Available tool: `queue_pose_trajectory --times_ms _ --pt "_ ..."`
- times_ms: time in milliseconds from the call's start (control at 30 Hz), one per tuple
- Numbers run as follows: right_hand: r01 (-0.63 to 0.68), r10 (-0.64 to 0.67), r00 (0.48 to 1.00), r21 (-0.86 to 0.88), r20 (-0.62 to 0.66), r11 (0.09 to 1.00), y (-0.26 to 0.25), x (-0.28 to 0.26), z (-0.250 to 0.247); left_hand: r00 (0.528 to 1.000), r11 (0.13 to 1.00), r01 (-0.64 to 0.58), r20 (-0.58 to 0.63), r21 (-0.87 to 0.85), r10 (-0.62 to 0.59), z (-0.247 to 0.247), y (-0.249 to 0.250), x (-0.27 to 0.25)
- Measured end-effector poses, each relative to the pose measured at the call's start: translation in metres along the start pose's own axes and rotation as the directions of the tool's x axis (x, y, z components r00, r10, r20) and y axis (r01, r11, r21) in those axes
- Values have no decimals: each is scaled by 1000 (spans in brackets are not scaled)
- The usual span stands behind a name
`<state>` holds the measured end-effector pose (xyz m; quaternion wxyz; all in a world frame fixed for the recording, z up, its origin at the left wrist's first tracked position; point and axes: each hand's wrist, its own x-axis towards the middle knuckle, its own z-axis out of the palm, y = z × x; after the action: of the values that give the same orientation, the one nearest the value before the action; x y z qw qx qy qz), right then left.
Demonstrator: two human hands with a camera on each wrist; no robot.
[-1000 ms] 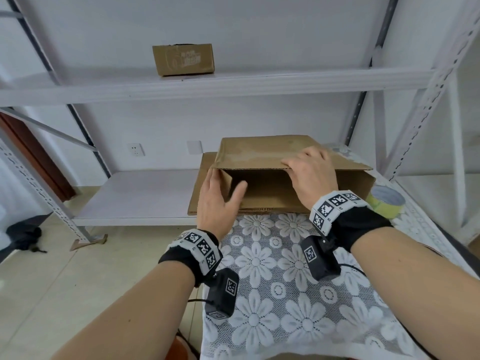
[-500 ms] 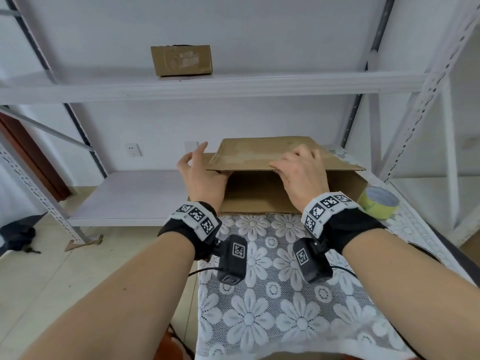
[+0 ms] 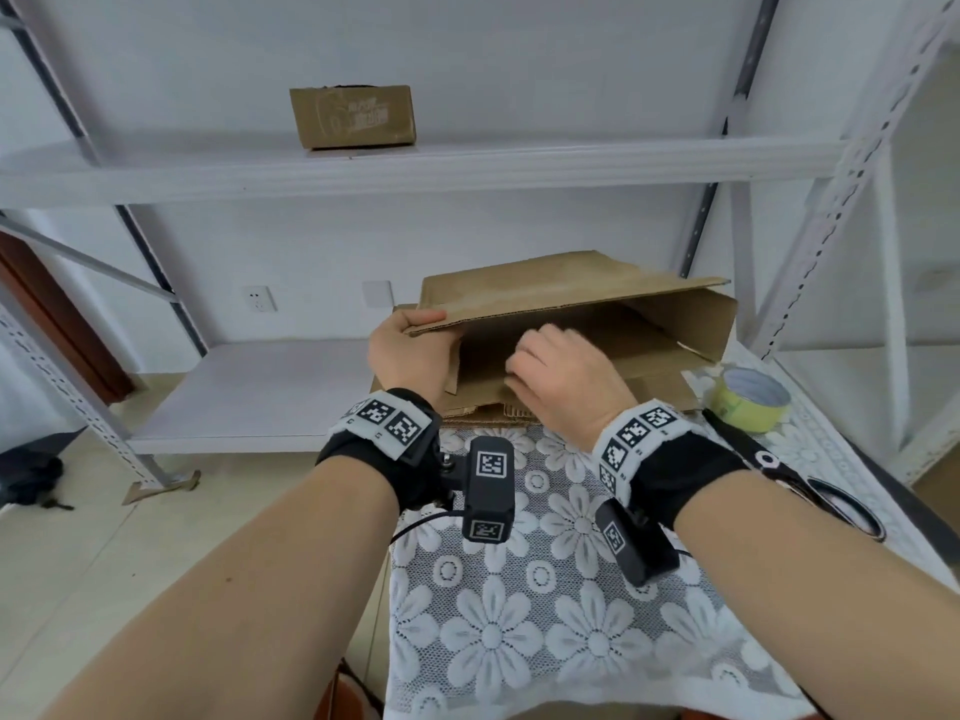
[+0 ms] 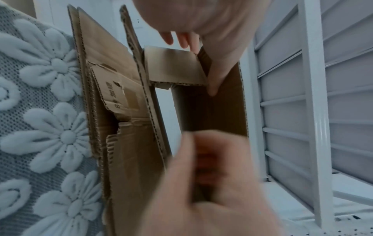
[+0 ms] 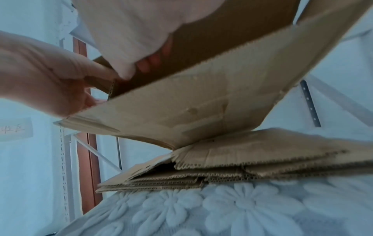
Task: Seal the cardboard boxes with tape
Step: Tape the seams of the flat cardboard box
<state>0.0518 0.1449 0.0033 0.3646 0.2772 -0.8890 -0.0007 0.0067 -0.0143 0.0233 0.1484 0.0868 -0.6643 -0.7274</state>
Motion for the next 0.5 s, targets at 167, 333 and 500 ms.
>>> queue_pose_trajectory --times_ms 167,333,500 --pt "-200 167 925 64 341 978 -4 -8 6 997 997 69 -40 -31 -71 -1 -2 -1" --pt "-291 290 956 -13 -34 957 2 -6 -5 994 996 88 -59 -26 -89 -3 -6 0" --pt "-628 611 731 51 -304 777 20 -15 -16 988 988 151 -33 -13 -152 -3 0 4"
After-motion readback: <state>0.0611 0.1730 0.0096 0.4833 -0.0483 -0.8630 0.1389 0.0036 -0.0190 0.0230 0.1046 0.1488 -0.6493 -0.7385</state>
